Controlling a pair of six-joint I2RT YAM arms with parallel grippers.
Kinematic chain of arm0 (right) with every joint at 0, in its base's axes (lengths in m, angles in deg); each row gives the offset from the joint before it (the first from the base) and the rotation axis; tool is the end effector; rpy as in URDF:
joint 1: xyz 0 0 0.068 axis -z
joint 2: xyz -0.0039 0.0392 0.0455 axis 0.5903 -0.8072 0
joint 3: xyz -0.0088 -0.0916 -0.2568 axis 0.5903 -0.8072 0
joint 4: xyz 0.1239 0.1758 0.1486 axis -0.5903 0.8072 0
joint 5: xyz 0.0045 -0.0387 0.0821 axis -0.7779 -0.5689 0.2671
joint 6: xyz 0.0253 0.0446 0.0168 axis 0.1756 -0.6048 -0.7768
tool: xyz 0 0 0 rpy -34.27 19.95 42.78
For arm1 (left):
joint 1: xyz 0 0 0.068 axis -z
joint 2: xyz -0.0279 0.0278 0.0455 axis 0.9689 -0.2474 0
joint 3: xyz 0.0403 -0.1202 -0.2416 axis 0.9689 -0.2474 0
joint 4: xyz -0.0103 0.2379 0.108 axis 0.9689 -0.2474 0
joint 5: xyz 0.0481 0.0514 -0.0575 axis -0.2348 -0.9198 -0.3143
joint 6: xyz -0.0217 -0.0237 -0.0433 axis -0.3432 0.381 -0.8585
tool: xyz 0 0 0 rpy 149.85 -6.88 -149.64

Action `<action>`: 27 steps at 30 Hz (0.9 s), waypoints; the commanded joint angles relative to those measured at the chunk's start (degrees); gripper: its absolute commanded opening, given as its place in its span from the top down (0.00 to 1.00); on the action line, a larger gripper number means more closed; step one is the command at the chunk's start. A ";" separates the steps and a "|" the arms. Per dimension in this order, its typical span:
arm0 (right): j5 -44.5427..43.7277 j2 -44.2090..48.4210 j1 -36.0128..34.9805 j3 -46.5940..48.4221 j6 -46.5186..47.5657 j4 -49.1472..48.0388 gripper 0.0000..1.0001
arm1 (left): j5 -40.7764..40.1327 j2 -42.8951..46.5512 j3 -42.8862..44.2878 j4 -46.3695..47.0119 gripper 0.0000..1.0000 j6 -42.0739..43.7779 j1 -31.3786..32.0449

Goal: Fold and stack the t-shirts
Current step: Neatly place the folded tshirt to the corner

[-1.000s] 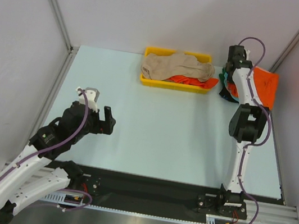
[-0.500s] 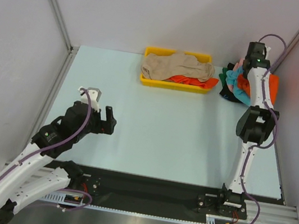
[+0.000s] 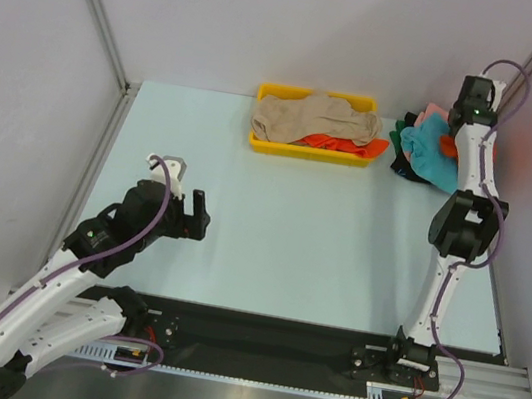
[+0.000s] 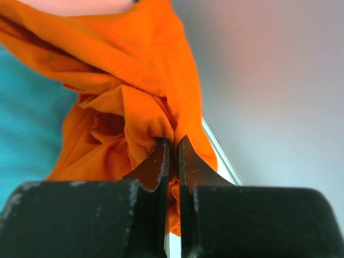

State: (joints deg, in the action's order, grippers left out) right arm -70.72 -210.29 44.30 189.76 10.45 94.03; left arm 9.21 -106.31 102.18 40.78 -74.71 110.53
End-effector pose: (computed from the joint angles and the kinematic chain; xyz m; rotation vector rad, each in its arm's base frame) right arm 0.5162 -0.0939 0.3055 0.4234 2.1978 -0.7811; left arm 0.1220 -0.0729 0.3128 0.0579 2.1678 -0.2812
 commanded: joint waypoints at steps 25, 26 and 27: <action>-9.78 1.05 -17.79 -8.94 9.13 -8.83 0.33 | 0.50 2.39 -0.53 1.96 0.00 1.34 -0.31; -7.42 2.89 -17.53 -8.85 8.17 -8.47 0.29 | 0.58 2.30 -0.53 1.96 0.00 1.34 -0.31; -6.27 3.95 -16.74 -8.85 6.33 -7.60 0.24 | 0.41 2.30 -0.44 1.96 0.00 1.34 -0.31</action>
State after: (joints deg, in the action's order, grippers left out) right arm -80.08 -210.73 26.51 177.63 20.88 84.63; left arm 9.21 -104.30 102.18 40.78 -74.69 110.53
